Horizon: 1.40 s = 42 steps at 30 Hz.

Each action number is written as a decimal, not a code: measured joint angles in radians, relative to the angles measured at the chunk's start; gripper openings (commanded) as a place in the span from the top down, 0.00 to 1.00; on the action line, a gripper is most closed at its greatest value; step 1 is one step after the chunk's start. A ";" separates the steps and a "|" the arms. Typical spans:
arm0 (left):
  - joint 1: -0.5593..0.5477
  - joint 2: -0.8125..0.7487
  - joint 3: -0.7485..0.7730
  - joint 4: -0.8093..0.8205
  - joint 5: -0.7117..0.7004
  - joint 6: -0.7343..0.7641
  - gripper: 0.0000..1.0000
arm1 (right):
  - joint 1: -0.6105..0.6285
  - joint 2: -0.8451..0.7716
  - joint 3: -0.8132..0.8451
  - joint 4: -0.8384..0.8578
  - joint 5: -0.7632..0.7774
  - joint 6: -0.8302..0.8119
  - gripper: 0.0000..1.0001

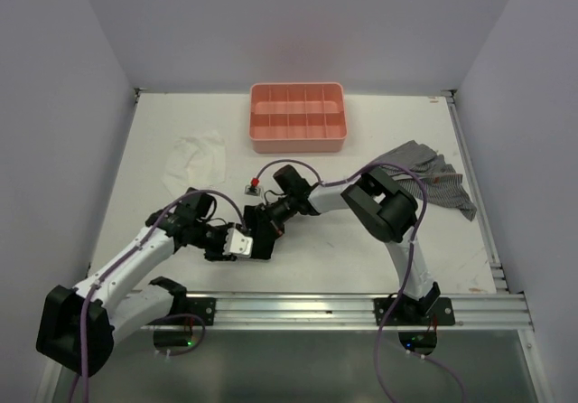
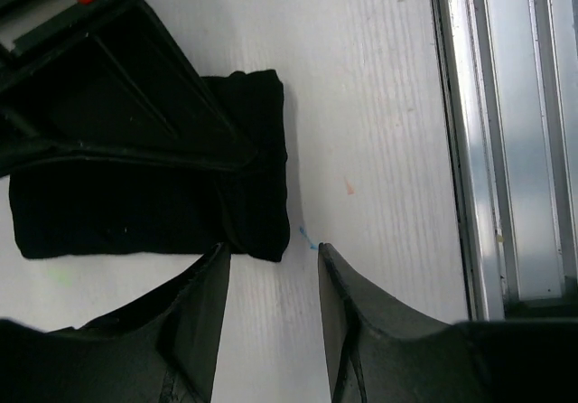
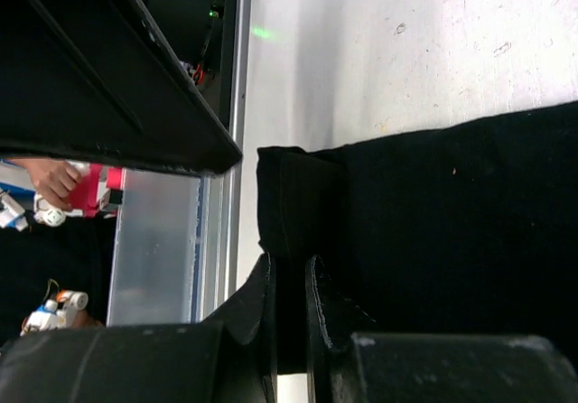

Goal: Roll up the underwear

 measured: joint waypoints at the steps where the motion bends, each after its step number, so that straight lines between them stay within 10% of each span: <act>1: -0.029 0.014 0.000 0.018 -0.006 -0.009 0.53 | -0.001 0.000 -0.010 0.023 -0.002 0.009 1.00; 11: -0.177 0.221 -0.007 0.243 -0.114 -0.120 0.64 | -0.007 0.000 -0.067 0.166 -0.014 0.073 1.00; 16: -0.197 0.261 -0.008 0.282 -0.137 -0.141 0.99 | -0.011 -0.004 -0.077 0.172 -0.008 0.083 0.54; 21: -0.206 0.337 0.047 0.266 -0.127 -0.136 1.00 | -0.033 -0.076 -0.082 0.071 0.040 0.024 0.28; 42: -0.117 1.033 0.635 -0.243 0.184 -0.277 1.00 | -0.342 -0.731 -0.198 -0.531 0.344 -0.546 0.58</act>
